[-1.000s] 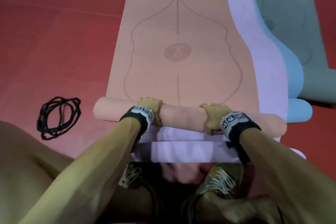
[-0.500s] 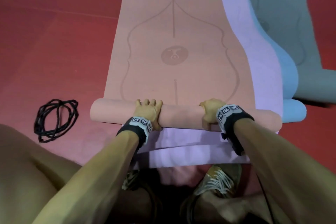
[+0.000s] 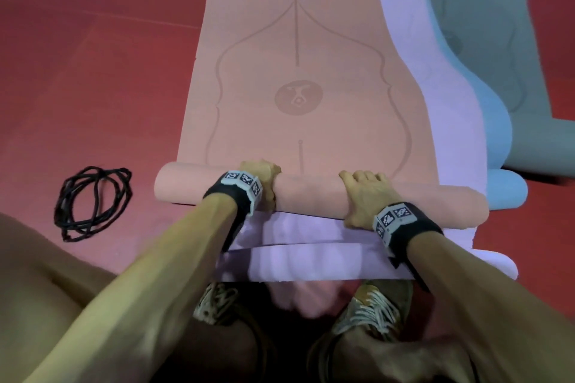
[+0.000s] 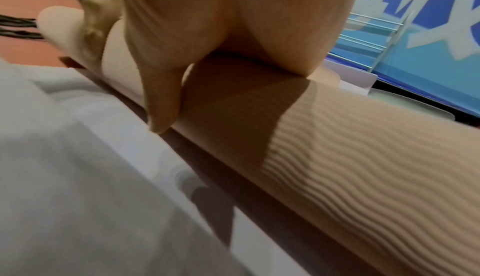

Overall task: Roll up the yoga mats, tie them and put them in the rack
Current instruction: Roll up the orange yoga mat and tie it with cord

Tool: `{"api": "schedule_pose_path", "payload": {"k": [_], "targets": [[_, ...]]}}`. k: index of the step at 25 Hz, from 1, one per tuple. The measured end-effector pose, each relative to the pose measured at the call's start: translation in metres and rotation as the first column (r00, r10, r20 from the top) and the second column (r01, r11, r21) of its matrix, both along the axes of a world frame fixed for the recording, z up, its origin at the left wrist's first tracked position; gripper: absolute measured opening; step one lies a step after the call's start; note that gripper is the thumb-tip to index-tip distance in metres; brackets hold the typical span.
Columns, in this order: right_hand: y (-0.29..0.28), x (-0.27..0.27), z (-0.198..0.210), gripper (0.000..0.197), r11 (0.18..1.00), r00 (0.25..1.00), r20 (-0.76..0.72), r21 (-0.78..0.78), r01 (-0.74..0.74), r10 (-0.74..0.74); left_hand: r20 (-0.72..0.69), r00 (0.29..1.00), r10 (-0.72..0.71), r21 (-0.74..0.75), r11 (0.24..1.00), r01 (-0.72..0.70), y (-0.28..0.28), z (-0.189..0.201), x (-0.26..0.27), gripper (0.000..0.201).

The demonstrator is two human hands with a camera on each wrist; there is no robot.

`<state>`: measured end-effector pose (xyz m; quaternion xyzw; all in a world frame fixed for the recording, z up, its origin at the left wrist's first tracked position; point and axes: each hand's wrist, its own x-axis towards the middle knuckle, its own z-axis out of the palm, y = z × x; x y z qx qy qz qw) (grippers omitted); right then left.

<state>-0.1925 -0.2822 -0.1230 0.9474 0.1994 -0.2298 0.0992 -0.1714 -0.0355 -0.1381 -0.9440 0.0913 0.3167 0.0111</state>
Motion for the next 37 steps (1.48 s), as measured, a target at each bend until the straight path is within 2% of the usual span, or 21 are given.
{"api": "schedule_pose_path", "payload": {"k": [2, 5, 8, 12, 15, 18, 20, 24, 26, 29, 33, 37], "targets": [[0.002, -0.009, -0.006, 0.074, 0.999, 0.996, 0.085, -0.040, -0.012, 0.016, -0.050, 0.999, -0.013, 0.027, 1.000, 0.015, 0.000, 0.002, 0.010, 0.048], [0.010, -0.005, -0.001, 0.056, 0.998, 0.998, 0.064, -0.061, -0.002, 0.006, -0.056, 0.998, 0.006, 0.020, 1.000, -0.005, -0.001, -0.006, 0.002, 0.076], [0.013, 0.015, 0.012, 0.052, 0.999, 0.993, -0.109, -0.035, 0.031, -0.034, 0.088, 0.996, 0.002, 0.027, 1.000, -0.005, -0.001, -0.013, -0.019, 0.089], [0.018, 0.041, 0.020, 0.048, 0.984, 0.919, -0.351, -0.056, 0.170, -0.179, 0.260, 0.965, -0.026, 0.035, 0.999, 0.018, -0.006, -0.018, -0.050, 0.090], [0.018, 0.049, 0.015, 0.052, 0.979, 0.882, -0.424, -0.085, 0.186, -0.204, 0.308, 0.950, -0.047, 0.071, 0.997, 0.026, -0.010, -0.022, -0.059, 0.088], [0.013, 0.035, 0.008, 0.078, 0.981, 0.910, -0.367, -0.054, 0.184, -0.191, 0.268, 0.963, -0.041, 0.059, 0.998, 0.026, -0.010, -0.023, -0.052, 0.078], [0.009, 0.019, 0.007, 0.087, 0.990, 0.953, -0.270, -0.024, 0.140, -0.141, 0.234, 0.972, -0.032, 0.032, 0.999, 0.026, -0.008, -0.020, -0.043, 0.071], [0.007, -0.010, 0.010, 0.078, 0.999, 0.999, -0.035, -0.030, -0.024, 0.022, 0.146, 0.989, -0.024, -0.005, 1.000, 0.025, -0.001, -0.007, -0.026, 0.061], [0.011, -0.015, 0.015, 0.067, 0.999, 1.000, -0.005, -0.045, -0.030, 0.030, 0.117, 0.992, -0.038, -0.004, 0.999, 0.039, 0.002, -0.003, -0.024, 0.062], [0.018, -0.005, 0.026, 0.057, 0.999, 0.988, -0.147, -0.022, 0.042, -0.045, 0.115, 0.992, -0.049, 0.022, 0.999, 0.047, 0.003, -0.005, -0.036, 0.078], [0.019, 0.019, 0.021, 0.061, 0.983, 0.904, -0.388, -0.027, 0.184, -0.180, 0.205, 0.976, -0.072, 0.037, 0.997, 0.065, -0.002, -0.013, -0.057, 0.090], [0.015, 0.039, 0.007, 0.091, 0.955, 0.796, -0.546, -0.027, 0.295, -0.262, 0.277, 0.954, -0.111, 0.087, 0.992, 0.090, -0.010, -0.016, -0.071, 0.094]]}}
